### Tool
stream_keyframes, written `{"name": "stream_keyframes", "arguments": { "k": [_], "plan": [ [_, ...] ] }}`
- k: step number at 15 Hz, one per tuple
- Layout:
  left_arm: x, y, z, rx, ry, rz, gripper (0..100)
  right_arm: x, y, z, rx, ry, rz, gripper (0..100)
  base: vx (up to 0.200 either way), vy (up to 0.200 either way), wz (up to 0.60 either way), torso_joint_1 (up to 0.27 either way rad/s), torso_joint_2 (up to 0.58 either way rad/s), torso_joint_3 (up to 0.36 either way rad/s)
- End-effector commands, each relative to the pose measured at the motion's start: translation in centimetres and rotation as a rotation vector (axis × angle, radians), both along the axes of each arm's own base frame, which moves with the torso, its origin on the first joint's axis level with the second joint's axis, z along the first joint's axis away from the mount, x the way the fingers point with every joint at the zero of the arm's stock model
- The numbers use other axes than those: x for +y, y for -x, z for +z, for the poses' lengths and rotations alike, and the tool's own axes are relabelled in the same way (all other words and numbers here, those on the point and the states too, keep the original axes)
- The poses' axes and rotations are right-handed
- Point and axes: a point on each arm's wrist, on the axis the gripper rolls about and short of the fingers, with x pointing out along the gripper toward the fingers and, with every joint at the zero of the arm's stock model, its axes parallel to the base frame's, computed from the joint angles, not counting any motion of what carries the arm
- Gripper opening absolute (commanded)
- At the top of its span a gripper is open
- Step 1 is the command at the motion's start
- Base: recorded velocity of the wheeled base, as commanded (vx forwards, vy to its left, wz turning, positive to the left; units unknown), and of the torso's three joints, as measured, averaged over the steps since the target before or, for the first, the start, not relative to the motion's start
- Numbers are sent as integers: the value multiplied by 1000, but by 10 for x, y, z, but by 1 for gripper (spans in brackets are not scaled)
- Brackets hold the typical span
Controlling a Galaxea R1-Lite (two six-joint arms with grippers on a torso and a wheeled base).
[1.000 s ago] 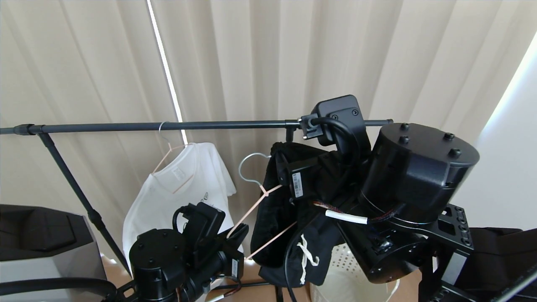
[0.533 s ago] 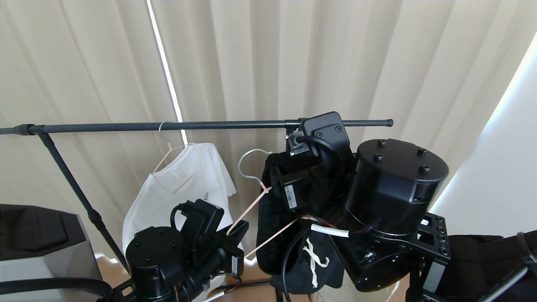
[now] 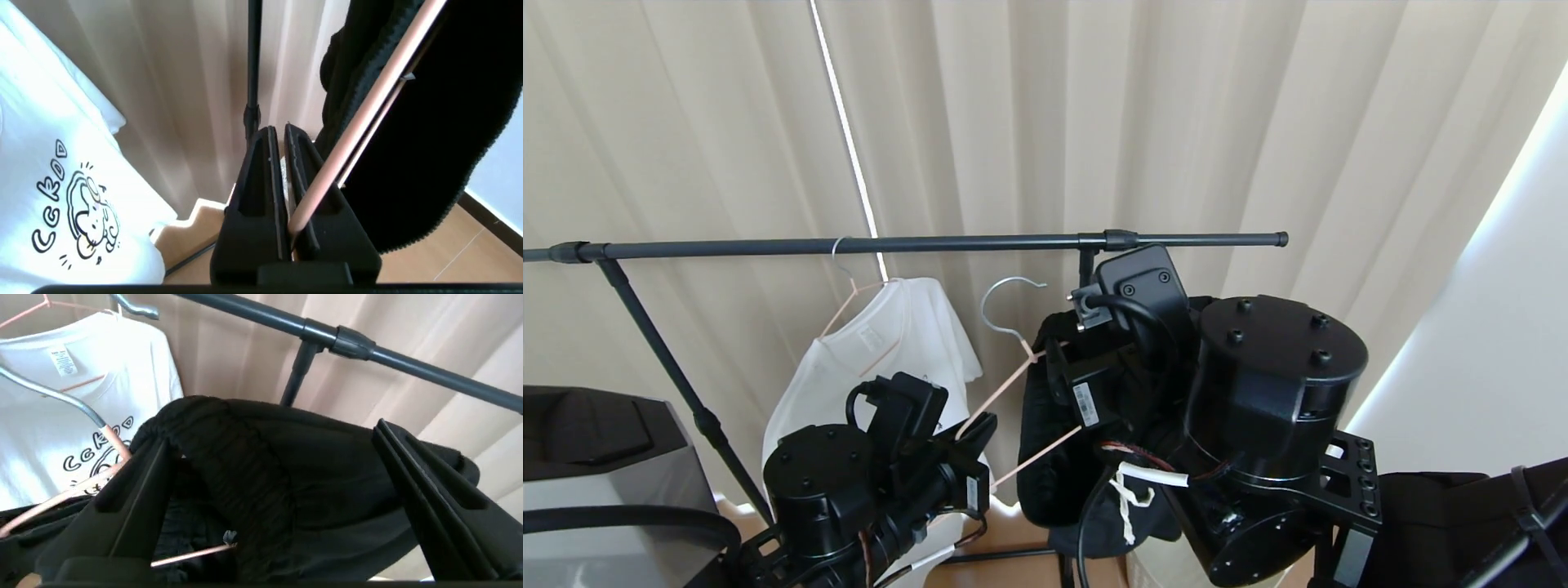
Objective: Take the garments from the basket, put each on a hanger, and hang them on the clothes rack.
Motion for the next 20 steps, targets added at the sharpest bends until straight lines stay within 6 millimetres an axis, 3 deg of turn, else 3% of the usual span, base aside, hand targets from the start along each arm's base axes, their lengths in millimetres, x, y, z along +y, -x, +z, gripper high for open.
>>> {"name": "stream_keyframes", "arguments": {
  "k": [1, 8, 11, 13, 14, 16, 18, 20],
  "plan": [
    [2, -5, 1, -8, 7, 15, 0, 0, 4, 3, -4, -5, 10, 100, 0, 0, 0, 0, 0, 0],
    [4, -12, -4, 1, 2, 39, 0, -3, 13, 13, -17, -24, 30, 100, 0, 0, 0, 0, 0, 0],
    [7, -7, -6, 17, -11, 31, 0, -18, 19, 23, -33, -23, 78, 100, 0, 0, 0, 0, 0, 0],
    [11, -1, -2, 16, -13, 20, 0, -54, 7, 26, -41, 21, 162, 100, 0, 0, 0, 0, 0, 0],
    [14, 5, 0, 19, -16, -23, 0, -88, 2, 32, -67, 105, 288, 100, 0, 0, 0, 0, 0, 0],
    [21, 10, -1, 39, -21, -78, 0, -132, -8, 46, -7, 218, 471, 100, 0, 0, 0, 0, 0, 0],
    [25, 13, -4, 47, -45, -84, 0, -159, -14, 67, 143, 225, 636, 100, 0, 0, 0, 0, 0, 0],
    [26, 16, -5, 45, -76, -111, 0, -169, -23, 82, 223, 274, 729, 100, 0, 0, 0, 0, 0, 0]
  ]
}}
